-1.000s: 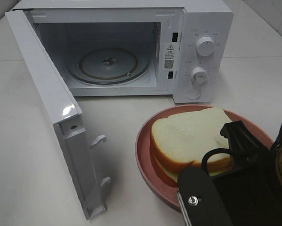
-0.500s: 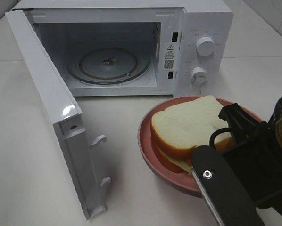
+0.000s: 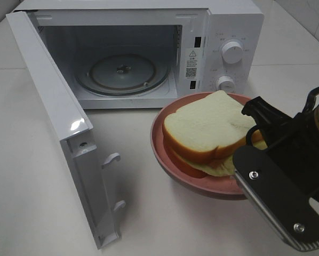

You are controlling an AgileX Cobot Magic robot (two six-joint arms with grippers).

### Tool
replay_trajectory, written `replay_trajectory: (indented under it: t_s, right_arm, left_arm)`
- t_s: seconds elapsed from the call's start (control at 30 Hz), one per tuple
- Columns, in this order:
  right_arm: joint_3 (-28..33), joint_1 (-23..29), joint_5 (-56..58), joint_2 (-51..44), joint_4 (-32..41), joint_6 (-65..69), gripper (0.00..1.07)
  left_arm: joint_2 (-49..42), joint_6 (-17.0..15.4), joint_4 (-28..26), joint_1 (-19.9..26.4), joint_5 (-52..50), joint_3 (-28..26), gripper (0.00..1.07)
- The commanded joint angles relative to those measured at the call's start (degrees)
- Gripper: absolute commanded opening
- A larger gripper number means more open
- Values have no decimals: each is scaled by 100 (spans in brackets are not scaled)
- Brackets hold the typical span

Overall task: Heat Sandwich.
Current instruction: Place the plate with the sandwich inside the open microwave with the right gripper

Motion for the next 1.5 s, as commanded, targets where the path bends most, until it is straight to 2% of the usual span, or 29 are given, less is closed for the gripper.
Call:
replay_trajectory:
  t_s: [0.03, 0.33, 0.8, 1.5]
  right_arm:
    - [23, -292, -160, -29, -57, -527, 2]
    - [23, -705, -487, 34, 218, -1106, 2]
    - [6, -688, -1100, 395, 527, -1375, 2]
    - [-934, -688, -1381, 1427, 837, -1644, 2]
  left_arm:
    - [-120, -23, 0, -34, -40, 17, 103]
    - [-120, -23, 0, -34, -40, 17, 103]
    - [-120, -29, 0, -34, -40, 17, 103]
    - [-120, -29, 0, -34, -40, 17, 103]
